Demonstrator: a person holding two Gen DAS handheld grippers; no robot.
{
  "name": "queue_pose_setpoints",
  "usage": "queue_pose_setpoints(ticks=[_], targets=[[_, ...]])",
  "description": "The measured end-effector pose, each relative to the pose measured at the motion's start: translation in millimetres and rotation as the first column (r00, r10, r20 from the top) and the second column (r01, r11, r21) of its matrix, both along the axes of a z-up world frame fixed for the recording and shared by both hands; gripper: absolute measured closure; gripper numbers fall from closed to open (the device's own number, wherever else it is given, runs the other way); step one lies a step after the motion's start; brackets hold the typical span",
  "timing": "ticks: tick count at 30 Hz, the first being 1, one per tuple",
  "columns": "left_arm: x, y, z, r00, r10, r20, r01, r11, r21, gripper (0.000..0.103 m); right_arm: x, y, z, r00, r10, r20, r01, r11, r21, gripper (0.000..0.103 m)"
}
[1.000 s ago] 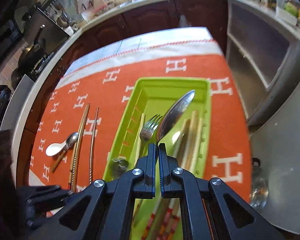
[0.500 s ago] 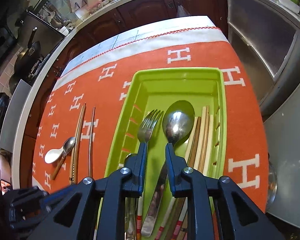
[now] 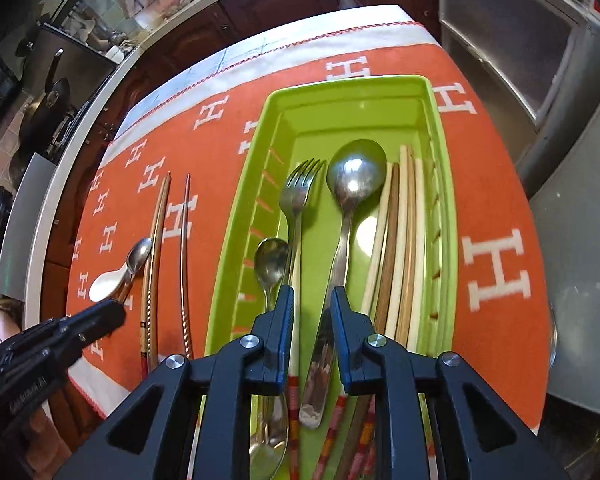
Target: Organize utensils
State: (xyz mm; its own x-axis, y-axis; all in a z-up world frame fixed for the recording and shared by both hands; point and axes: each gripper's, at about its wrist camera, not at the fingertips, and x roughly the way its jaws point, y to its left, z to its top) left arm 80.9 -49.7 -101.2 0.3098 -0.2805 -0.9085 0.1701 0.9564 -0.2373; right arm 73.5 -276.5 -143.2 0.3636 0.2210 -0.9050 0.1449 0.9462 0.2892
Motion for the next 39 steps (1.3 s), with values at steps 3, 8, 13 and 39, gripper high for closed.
queue_pose_setpoints(ticks=[3,8,13,39], targets=[[-1,21,1,0.999,0.031,0.007,-0.031,1.000,-0.001,0.103,-9,3,8,1.000,-0.011,0.016,0.011,1.000,0.013,0.084],[-3,57,0,0.996,0.091,0.008,-0.091,0.996,-0.013,0.103,-19,21,33,0.998,0.014,0.064,-0.015,1.000,0.016,0.084],[-5,91,1,0.990,0.136,0.024,-0.136,0.991,-0.020,0.103,-19,49,57,0.994,0.049,0.101,-0.052,0.998,0.029,0.084],[43,172,-55,0.990,0.116,-0.085,-0.129,0.979,-0.161,0.075,20,184,10,0.975,0.216,0.044,-0.220,0.966,0.132,0.082]])
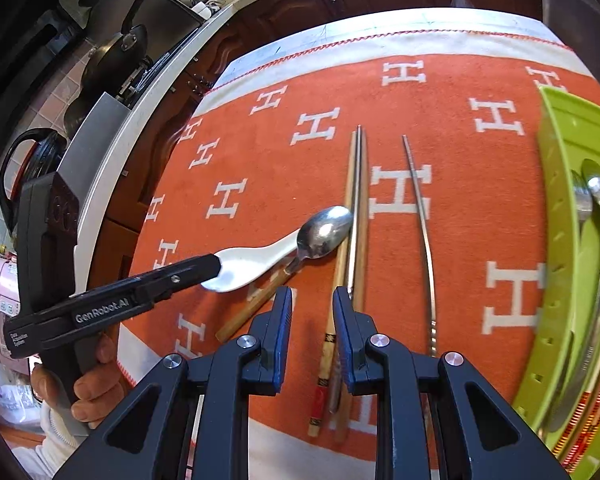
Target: Organize utensils
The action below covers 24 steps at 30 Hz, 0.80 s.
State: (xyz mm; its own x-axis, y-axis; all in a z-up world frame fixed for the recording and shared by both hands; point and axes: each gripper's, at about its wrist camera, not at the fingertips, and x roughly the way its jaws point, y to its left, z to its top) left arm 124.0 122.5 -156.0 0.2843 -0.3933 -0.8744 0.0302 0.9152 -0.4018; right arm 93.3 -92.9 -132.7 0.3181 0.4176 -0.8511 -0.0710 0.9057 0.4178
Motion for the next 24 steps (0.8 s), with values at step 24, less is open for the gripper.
queue_pose_setpoints(ticks=[24], targets=[[-2,-22,-20,0.993,-0.115,-0.007,0.114,0.989,-0.096,0.091,48,23,-46,0.996,-0.072,-0.049,0.076,0.995,0.071,0.082]])
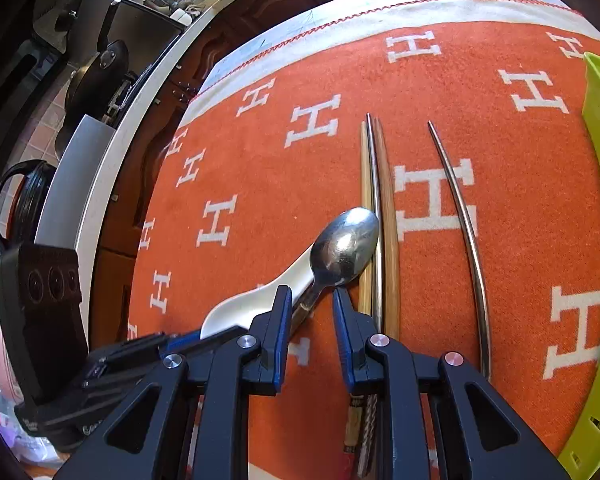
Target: Organize utensils
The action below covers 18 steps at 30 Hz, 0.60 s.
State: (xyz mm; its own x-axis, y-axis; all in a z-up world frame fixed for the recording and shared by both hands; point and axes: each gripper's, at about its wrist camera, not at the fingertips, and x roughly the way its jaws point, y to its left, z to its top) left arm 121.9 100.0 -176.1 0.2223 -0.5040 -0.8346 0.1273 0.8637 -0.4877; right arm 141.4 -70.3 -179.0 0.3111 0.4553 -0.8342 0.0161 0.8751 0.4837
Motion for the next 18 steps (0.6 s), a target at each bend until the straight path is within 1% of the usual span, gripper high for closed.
queue_pose_setpoints(ticks=[3,5,7,11,18], targets=[[-4,-4,1,1.000,-0.015,0.005,0.015,1.000,0.006,0.092,2,1,0,1.000,-0.011,0.008,0.011,1.000,0.000,0.082],[-6,-8,0,1.000,-0.025,0.003,0.025,0.999,0.021,0.096,5,2,0,1.000,-0.015,0.014,0.015,1.000,-0.007,0.082],[-8,-14,0,1.000,-0.026,0.006,0.026,0.998,0.061,0.098,5,4,1,1.000,-0.015,0.023,0.015,1.000,-0.020,0.082],[-13,-20,5,0.999,0.010,0.042,-0.015,0.993,0.120,0.099,8,8,1,0.999,-0.019,0.039,0.021,0.999,-0.032,0.082],[-20,-14,9,0.994,0.083,0.065,-0.092,0.983,0.157,0.099,11,13,1,0.998,-0.019,0.061,0.022,0.998,-0.062,0.082]])
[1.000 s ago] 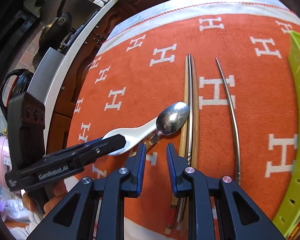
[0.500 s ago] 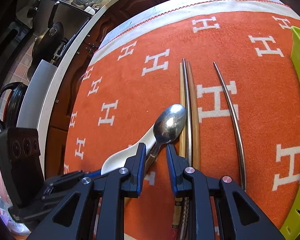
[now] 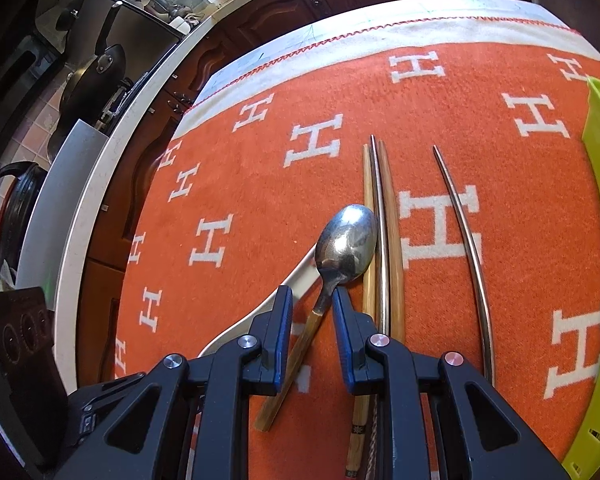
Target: Organize utensils
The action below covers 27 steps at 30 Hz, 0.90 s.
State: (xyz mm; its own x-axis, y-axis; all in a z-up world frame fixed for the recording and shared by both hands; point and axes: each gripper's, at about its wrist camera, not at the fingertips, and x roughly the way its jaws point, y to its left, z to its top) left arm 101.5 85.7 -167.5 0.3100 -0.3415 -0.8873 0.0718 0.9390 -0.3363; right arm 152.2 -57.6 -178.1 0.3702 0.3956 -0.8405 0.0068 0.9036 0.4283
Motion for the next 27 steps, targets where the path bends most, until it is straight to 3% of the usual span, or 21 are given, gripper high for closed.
queue_pose_setpoints(ticks=[3,5,8,19,27], targets=[[-3,5,0,1.000,0.027,0.004,-0.027,1.000,0.017,0.099,1,5,1,1.000,0.007,0.021,-0.007,0.999,-0.040,0.085],[-4,10,0,0.999,0.049,0.000,-0.049,0.999,0.019,0.099,3,11,1,0.999,0.027,0.036,-0.024,0.995,-0.097,0.094],[-4,24,1,0.995,0.099,-0.007,-0.099,0.995,0.015,0.099,3,14,2,0.998,0.039,0.041,-0.035,0.995,-0.093,0.101],[-10,42,19,0.986,0.164,0.013,-0.164,0.986,-0.015,0.099,-16,1,20,0.997,0.046,0.061,-0.043,0.998,-0.044,0.102],[-19,17,53,0.991,0.114,0.070,-0.114,0.993,-0.006,0.099,-43,-35,69,0.992,-0.007,0.129,0.007,1.000,0.001,0.102]])
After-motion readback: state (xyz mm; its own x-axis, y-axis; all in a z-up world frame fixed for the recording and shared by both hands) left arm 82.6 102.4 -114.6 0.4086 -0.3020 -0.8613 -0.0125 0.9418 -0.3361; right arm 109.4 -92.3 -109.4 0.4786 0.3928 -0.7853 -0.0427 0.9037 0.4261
